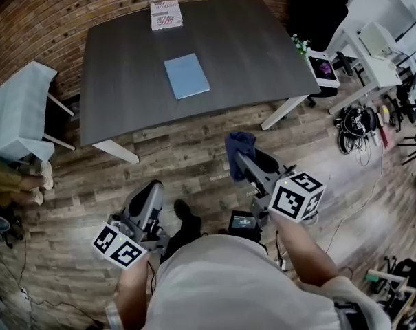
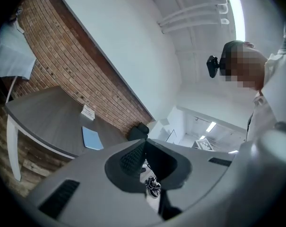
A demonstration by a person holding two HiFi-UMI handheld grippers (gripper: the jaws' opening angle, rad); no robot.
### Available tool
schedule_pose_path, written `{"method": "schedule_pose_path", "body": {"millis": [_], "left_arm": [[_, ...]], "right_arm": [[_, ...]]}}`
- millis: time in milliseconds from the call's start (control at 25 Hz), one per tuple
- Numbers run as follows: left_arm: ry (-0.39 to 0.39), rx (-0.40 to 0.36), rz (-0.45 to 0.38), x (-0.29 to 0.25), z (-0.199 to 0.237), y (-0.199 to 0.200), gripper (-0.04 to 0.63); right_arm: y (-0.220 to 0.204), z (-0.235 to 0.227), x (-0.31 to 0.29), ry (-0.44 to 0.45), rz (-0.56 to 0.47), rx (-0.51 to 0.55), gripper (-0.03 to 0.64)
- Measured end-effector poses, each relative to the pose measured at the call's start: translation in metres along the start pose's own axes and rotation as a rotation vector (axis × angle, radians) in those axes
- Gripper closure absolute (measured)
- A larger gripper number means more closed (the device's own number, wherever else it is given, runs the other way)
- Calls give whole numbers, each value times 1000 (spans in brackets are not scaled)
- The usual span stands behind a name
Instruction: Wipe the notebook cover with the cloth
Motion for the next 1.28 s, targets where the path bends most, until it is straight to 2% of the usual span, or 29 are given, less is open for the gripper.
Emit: {"method": "schedule_pose_path", "body": {"millis": [280,560,880,1280], "left_arm": [[-11,12,40,-14,66,32,588],[-3,34,65,-42,102,40,588],[89,33,44,-95,146,46,588],[230,56,43,-179,190,44,588]], "right_arm": [[16,-3,-63,-71,1,-19,503],[37,-25,-110,-100,31,-20,503],[68,-75,-176,-47,101,-26,503],[103,-140,-263,65,293,6,503]]}}
Point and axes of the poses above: the fingertips, and each gripper's own axes: x backward along the fingers, z to its left, y out of its top, the point moved 6 cm from there along x, backward along the fingers, and after that the axes turned 3 degrees about -y, right-handed, at the moved point
